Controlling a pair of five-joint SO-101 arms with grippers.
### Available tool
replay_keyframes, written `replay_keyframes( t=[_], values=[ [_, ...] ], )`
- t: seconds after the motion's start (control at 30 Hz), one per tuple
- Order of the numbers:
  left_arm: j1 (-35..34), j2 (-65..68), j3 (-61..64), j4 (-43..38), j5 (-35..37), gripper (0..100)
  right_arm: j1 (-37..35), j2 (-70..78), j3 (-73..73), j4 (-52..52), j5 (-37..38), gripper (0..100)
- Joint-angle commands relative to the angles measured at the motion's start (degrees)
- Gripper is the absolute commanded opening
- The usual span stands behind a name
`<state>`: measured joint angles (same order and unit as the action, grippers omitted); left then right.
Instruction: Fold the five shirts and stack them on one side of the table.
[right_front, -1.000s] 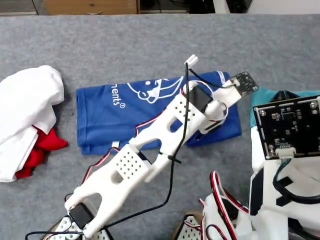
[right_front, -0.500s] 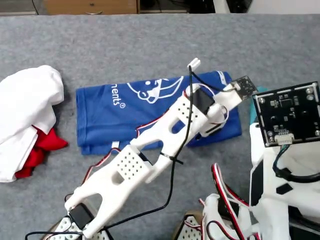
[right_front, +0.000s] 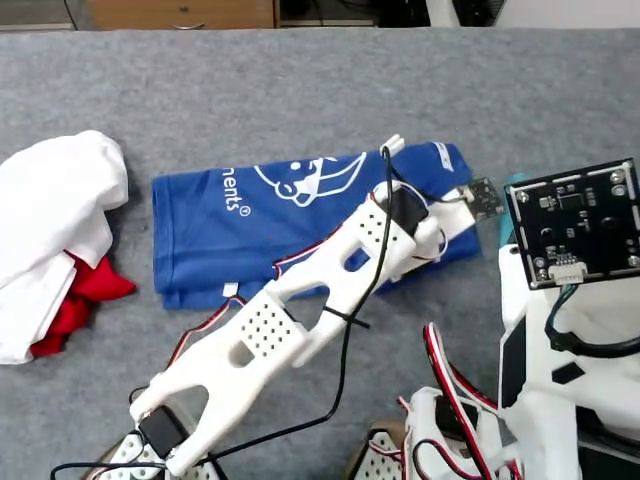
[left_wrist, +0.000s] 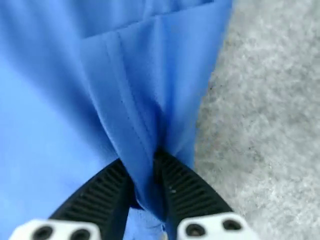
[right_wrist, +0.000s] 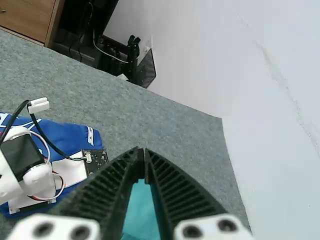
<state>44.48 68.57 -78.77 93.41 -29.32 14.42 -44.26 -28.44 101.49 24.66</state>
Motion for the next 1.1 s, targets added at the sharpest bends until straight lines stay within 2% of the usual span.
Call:
replay_keyframes(
  t=[0.0, 0.3, 0.7, 1.07],
  values=[
    [0.3, -4.1, -0.7, 1.7, -0.5, 2, -0.7, 0.0, 0.1, 0.6, -0.3, 2.7],
    [-1.0, -9.1, -0.7, 1.0, -0.5, 2, -0.8, 0.0, 0.2, 0.6, -0.5, 2.7],
    [-5.5, -8.7, -0.1, -9.8, -0.6, 2, -0.8, 0.0, 0.2, 0.7, -0.6, 2.7],
    [-8.6, -4.4, -0.6, -9.7, -0.9, 2, -0.8, 0.0, 2.8, 0.6, -0.6, 2.7]
  ],
)
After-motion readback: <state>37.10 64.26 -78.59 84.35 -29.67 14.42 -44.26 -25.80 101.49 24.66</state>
